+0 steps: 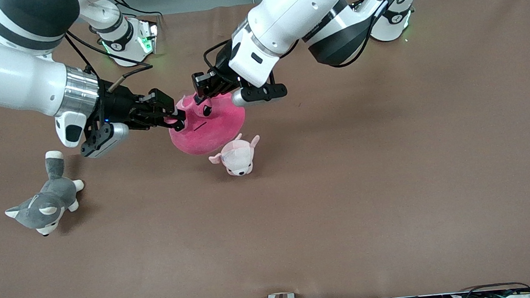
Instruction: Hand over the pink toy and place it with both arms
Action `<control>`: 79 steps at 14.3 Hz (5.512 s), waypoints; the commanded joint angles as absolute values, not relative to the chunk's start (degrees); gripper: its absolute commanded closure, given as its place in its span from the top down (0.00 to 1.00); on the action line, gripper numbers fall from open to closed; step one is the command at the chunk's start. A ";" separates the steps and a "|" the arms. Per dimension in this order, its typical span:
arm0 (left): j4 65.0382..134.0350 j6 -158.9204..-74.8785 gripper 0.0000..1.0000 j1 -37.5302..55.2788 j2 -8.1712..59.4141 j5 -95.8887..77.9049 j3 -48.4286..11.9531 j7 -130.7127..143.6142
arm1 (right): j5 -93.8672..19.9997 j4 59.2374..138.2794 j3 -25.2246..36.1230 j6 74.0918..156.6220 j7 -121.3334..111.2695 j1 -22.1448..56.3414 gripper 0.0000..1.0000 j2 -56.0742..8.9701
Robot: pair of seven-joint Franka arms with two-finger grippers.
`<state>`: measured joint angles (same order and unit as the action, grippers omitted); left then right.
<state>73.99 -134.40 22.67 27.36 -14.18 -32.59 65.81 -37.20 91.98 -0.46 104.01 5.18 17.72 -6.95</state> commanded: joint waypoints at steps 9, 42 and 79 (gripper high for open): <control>73.04 -134.30 1.00 22.85 26.46 -12.93 -32.34 66.18 | -35.59 90.09 0.18 98.97 5.01 13.46 0.00 -7.21; 86.14 -85.87 1.00 -33.84 2.11 -0.79 -32.87 -1.84 | -36.21 89.47 0.09 97.65 -17.40 -6.50 0.02 -31.99; 85.25 -85.61 1.00 1.74 2.02 -1.23 2.01 -1.49 | -1.59 83.46 2.64 90.59 -0.17 -1.76 1.00 -3.63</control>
<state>84.99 -85.48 -1.31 3.05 -1.84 -0.94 -1.00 -1.29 73.43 2.64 85.62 0.10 -2.41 -10.35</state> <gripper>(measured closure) 0.000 0.000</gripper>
